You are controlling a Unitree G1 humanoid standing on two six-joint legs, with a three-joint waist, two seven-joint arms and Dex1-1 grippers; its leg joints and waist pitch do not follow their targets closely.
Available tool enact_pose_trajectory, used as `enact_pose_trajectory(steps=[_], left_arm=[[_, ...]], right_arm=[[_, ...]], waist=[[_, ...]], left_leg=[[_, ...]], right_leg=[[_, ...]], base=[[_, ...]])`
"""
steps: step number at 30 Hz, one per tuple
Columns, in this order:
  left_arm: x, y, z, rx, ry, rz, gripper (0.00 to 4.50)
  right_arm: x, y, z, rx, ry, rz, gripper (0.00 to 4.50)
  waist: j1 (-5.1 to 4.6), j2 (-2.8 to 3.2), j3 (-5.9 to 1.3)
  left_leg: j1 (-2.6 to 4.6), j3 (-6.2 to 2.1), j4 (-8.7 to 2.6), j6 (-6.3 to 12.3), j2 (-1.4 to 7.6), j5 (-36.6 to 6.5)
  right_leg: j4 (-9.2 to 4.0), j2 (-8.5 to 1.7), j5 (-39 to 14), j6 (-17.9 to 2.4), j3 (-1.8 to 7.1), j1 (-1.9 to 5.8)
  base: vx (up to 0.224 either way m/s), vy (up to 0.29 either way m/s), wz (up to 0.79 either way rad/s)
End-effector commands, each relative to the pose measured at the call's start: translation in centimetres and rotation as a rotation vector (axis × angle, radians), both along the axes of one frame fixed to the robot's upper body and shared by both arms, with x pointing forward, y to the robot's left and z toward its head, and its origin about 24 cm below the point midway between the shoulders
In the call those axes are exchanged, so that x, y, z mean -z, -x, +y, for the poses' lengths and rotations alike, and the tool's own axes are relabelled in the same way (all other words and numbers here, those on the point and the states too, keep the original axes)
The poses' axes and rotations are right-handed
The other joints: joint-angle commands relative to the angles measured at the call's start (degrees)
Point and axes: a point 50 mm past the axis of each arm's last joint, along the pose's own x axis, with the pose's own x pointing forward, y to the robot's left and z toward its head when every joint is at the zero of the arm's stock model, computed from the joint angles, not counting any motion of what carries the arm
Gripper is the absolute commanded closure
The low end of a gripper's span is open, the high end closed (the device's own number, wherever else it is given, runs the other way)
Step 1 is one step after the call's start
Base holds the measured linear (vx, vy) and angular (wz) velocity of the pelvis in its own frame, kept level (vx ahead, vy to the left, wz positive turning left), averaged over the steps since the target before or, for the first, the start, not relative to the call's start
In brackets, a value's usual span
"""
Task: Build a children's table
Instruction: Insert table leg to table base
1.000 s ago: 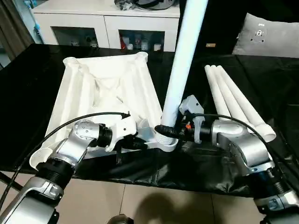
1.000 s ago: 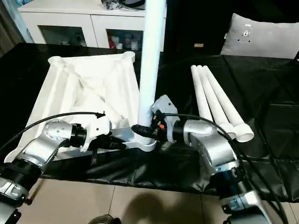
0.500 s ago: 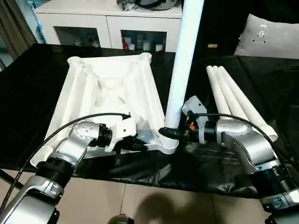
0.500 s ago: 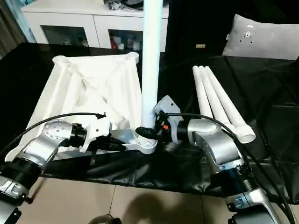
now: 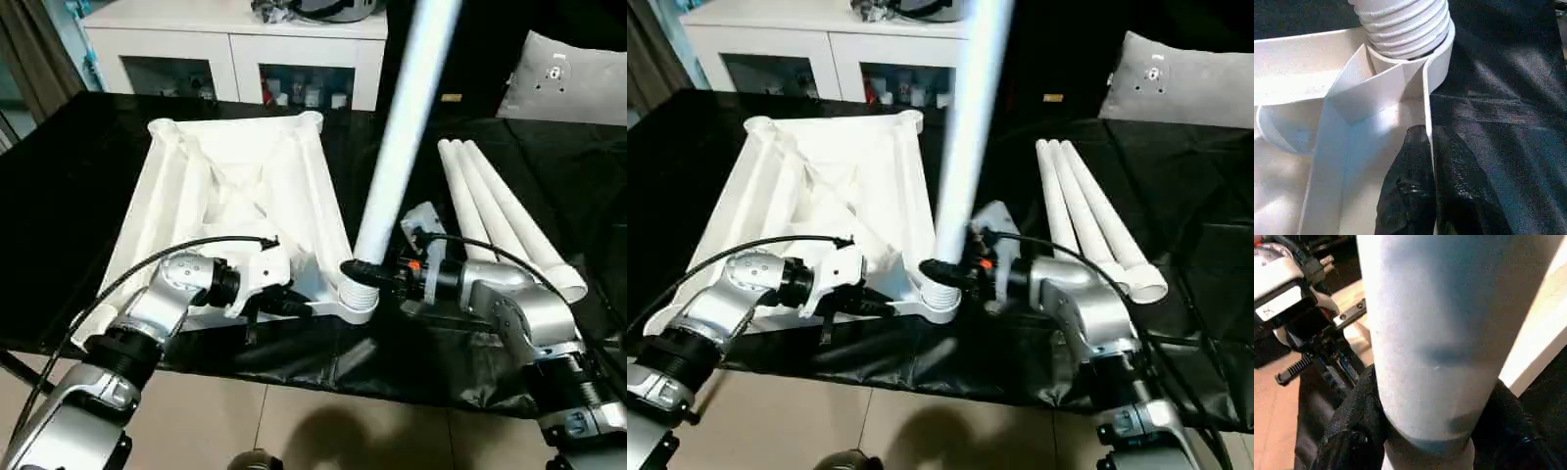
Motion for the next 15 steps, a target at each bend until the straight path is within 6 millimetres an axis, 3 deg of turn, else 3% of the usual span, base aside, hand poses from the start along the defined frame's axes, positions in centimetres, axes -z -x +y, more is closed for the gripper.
enact_pose_trajectory(steps=[1, 5, 7, 8, 13, 15], left_arm=[[-0.4, -0.1, -0.6, 0.046, -0.012, -0.022, 4.5], [-0.4, -0.3, -0.5, 0.023, -0.007, -0.028, 4.5], [-0.4, -0.4, -0.4, 0.024, -0.011, -0.027, 4.5], [-0.4, -0.4, -0.4, 0.027, -0.015, -0.028, 4.5], [-0.2, -0.3, -0.4, 0.044, -0.033, -0.031, 4.5], [-0.3, -0.3, -0.4, 0.056, -0.04, -0.034, 4.5]], right_arm=[[2.6, 1.2, -0.7, 0.022, 0.044, 0.082, 2.61], [3.6, 2.5, -0.9, 0.065, 0.03, 0.041, 2.61], [3.7, 2.9, -0.8, 0.053, 0.075, 0.007, 2.61], [3.7, 3.0, -0.6, 0.041, 0.109, -0.013, 2.61], [4.3, 3.1, 0.0, -0.05, 0.244, -0.046, 2.61], [4.7, 3.2, 0.1, -0.091, 0.288, -0.037, 2.61]], waist=[[-0.18, 0.22, -3.92], [0.14, 0.77, -4.01], [0.11, 0.67, -4.0], [0.03, 1.21, -3.92], [-0.5, 1.17, -3.69], [-0.73, 1.03, -3.31]], left_leg=[[1.89, -1.16, -4.33, -0.48, 4.02, -12.88], [1.93, -1.33, -4.67, -0.84, 4.16, -14.2], [1.95, -1.33, -4.69, -0.86, 4.11, -14.53], [2.01, -1.32, -4.72, -1.2, 4.06, -15.64], [1.97, -1.43, -5.02, -1.77, 4.01, -17.48], [2.39, -1.48, -5.38, -2.43, 4.04, -20.77]], right_leg=[[-4.3, -4.99, 0.23, -15.57, 1.86, 1.54], [-4.57, -4.97, -0.44, -14.08, 1.91, 1.44], [-4.6, -4.99, -1.06, -14.11, 1.88, 1.49], [-4.82, -5.01, -2.69, -13.85, 1.95, 1.33], [-5.27, -5.03, -8.02, -12.58, 2.15, 1.28], [-5.81, -5.18, -14.09, -12.04, 2.26, 1.09]], base=[[0.0, 0.0, 0.0], [0.0, 0.0, 0.0], [0.0, 0.0, 0.0], [0.0, 0.0, 0.0], [0.0, 0.0, 0.0], [0.0, 0.0, 0.0]])
